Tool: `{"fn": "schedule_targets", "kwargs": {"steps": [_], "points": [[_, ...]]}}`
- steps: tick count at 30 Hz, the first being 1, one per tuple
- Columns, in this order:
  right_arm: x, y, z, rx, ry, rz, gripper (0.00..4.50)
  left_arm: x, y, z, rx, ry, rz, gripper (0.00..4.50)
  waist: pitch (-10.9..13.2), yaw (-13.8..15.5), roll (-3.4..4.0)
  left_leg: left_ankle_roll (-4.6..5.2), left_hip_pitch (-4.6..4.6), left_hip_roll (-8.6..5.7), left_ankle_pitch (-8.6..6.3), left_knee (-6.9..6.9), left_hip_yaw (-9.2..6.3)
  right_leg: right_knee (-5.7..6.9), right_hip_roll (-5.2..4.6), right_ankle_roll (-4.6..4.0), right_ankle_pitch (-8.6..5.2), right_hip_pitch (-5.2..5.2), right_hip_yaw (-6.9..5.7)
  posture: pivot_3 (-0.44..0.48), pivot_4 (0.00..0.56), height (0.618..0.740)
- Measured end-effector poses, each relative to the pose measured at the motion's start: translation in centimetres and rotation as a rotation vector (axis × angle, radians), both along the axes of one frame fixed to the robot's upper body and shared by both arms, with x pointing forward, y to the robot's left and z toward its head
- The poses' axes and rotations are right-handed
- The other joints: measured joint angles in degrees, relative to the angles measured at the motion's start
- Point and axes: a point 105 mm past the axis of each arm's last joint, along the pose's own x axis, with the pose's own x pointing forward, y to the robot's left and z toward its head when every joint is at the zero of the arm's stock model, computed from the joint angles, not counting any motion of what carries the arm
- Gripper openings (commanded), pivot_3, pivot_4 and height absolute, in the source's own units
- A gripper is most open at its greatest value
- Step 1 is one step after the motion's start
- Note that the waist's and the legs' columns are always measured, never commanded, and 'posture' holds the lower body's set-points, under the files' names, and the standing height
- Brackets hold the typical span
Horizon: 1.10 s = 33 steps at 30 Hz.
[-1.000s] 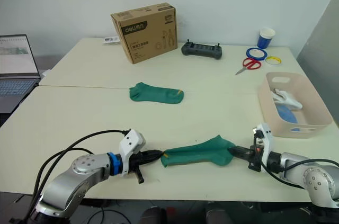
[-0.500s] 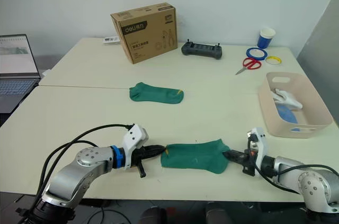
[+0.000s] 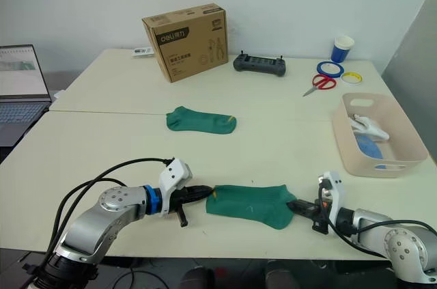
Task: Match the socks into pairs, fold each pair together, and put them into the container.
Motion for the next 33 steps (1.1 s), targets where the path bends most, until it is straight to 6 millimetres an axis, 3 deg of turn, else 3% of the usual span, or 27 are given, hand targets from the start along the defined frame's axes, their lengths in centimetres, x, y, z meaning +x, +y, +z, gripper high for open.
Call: {"fn": "schedule_targets", "kwargs": {"steps": [18,22,25,31,33], "points": [[0.5,0.2,0.2,0.012,-0.022,0.011,0.07,-0.2,0.0,0.0,0.001,0.004,-0.006,0.0,0.0,-0.02,0.0,0.0,0.0,0.0,0.0,-0.01,-0.01,0.0,0.0,-0.02,-0.01,0.0,0.0,0.0,0.15,0.74],[0.6,0.0,0.2,0.003,-0.031,0.008,1.04,-0.3,-0.1,-0.1,-0.001,0.006,-0.009,0.0,0.0,-0.01,0.0,0.0,0.0,0.0,0.0,-0.01,0.0,-0.01,-0.01,-0.02,-0.02,0.0,0.01,0.0,0.15,0.74],[0.7,-0.1,0.1,-0.002,-0.038,0.003,2.06,-0.7,-0.2,-0.1,-0.006,0.011,-0.023,0.6,0.0,-0.01,0.0,0.0,0.0,0.0,0.0,-0.02,0.0,-0.01,-0.01,-0.03,-0.02,0.0,0.0,0.0,0.15,0.74],[0.7,-0.9,0.4,-0.026,-0.071,0.005,4.24,-0.7,0.8,-0.1,0.008,0.012,0.004,2.5,0.01,-0.02,0.0,0.0,0.01,0.0,0.0,-0.02,0.0,-0.02,-0.01,-0.09,-0.06,0.01,0.0,0.0,0.15,0.74],[0.6,-1.2,0.6,-0.021,-0.078,0.008,4.5,-0.6,1.6,0.0,0.025,0.007,0.019,3.16,0.01,-0.01,-0.01,0.0,0.02,0.0,0.0,-0.02,-0.01,-0.02,-0.03,-0.14,-0.09,0.02,-0.01,0.0,0.15,0.74]]}}
